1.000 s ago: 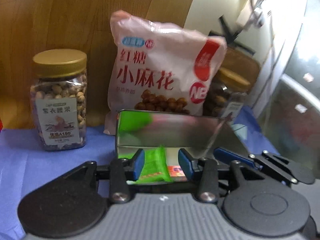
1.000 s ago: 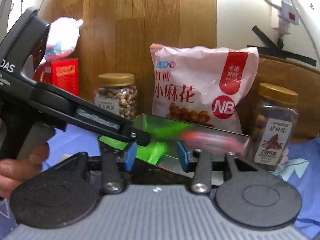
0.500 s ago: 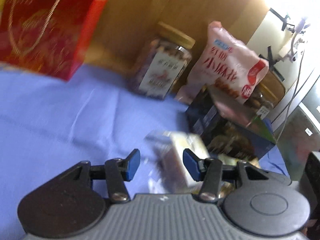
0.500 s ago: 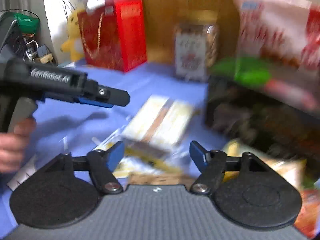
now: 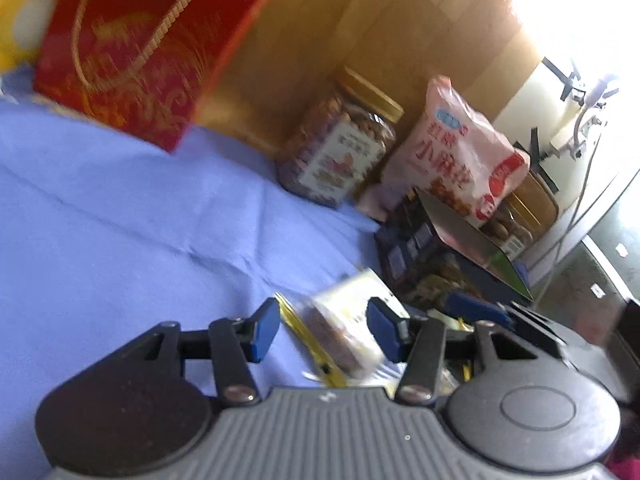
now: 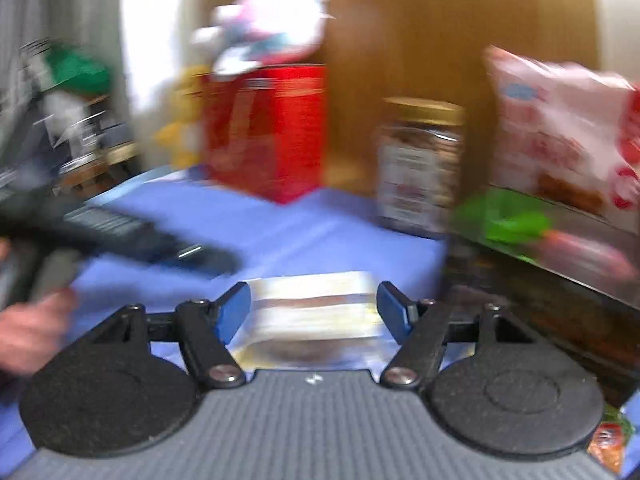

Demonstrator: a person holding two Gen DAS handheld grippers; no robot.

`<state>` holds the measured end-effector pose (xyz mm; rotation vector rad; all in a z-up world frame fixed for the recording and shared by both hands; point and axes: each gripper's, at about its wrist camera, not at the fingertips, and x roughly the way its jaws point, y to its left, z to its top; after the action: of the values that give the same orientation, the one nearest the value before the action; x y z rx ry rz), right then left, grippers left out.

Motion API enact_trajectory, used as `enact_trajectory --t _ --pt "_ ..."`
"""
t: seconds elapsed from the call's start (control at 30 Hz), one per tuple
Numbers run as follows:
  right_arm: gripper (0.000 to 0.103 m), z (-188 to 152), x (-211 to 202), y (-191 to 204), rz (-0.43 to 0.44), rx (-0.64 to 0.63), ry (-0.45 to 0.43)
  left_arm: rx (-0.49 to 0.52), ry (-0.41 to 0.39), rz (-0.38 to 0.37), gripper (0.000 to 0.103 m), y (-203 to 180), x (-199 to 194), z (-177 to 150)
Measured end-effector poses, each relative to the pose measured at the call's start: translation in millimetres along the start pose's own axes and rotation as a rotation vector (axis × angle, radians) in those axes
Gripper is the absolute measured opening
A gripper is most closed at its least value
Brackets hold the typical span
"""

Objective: Organize snacks
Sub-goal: 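Grasp the clear wafer snack bag with yellow tie using the left tool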

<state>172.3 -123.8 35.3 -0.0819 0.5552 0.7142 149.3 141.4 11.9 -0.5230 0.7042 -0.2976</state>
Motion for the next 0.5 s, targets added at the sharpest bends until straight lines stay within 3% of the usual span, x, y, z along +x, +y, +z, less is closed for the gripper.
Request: enact_trajectory --t 0.17,0.37,0.5 --pt "0.074 -5 28 -19 0.019 0.066 0.079 -0.011 0.053 -0.010 0.068 -7 22 -7" --pt "0.079 -16 29 -17 0.047 0.105 0.090 -0.051 0.044 -0.030 0.068 1 28 -11" --pt "0.084 -19 23 -10 0.119 0.064 0.111 -0.075 0.046 -0.043 0.068 5 25 -11"
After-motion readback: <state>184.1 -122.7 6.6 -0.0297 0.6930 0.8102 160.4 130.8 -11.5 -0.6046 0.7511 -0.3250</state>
